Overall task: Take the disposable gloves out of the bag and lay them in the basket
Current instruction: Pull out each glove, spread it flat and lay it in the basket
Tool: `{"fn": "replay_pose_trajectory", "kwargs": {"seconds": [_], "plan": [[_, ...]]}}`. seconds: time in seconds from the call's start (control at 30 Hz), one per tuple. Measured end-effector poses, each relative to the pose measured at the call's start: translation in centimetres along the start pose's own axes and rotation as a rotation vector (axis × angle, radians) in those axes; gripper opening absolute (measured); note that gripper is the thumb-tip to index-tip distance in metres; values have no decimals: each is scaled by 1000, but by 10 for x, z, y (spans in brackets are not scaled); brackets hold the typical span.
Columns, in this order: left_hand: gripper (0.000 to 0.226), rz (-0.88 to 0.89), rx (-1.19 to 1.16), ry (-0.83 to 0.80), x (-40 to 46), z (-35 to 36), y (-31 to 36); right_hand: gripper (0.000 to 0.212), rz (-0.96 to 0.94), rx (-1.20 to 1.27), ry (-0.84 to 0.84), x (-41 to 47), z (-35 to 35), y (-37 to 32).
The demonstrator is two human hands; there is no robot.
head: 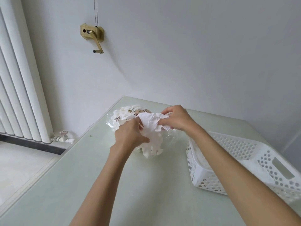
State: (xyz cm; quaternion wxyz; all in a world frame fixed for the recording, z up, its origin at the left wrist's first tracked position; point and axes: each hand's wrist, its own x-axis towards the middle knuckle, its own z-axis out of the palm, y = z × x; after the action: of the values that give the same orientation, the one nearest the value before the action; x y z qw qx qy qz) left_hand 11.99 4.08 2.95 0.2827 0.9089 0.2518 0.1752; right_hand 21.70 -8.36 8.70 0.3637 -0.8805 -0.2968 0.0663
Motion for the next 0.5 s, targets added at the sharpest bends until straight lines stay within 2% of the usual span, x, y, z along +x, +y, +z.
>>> {"fn": "replay_pose_trajectory", "kwargs": {"seconds": [0.1,0.17,0.3,0.37,0.43,0.47,0.5], "plan": [[27,-50,1,107,0,3,-1,13,67,57,-192,-2,-17,-1],[28,-84,-33,61,1,-3,-4,11,97,85,-292,-5,-29,0],[36,-95,-94,18,2,-8,-5,12,127,241,-369,-5,-46,10],[60,-47,-86,45,4,-10,-6,9,135,273,-355,-6,-49,12],[96,149,-115,32,4,-16,-3,10,135,303,-319,-7,-49,14],[107,274,-178,-1,3,-20,2,14,127,321,-310,-7,-47,13],[105,370,-253,-39,2,-20,7,17,116,338,-308,-6,-46,12]]}}
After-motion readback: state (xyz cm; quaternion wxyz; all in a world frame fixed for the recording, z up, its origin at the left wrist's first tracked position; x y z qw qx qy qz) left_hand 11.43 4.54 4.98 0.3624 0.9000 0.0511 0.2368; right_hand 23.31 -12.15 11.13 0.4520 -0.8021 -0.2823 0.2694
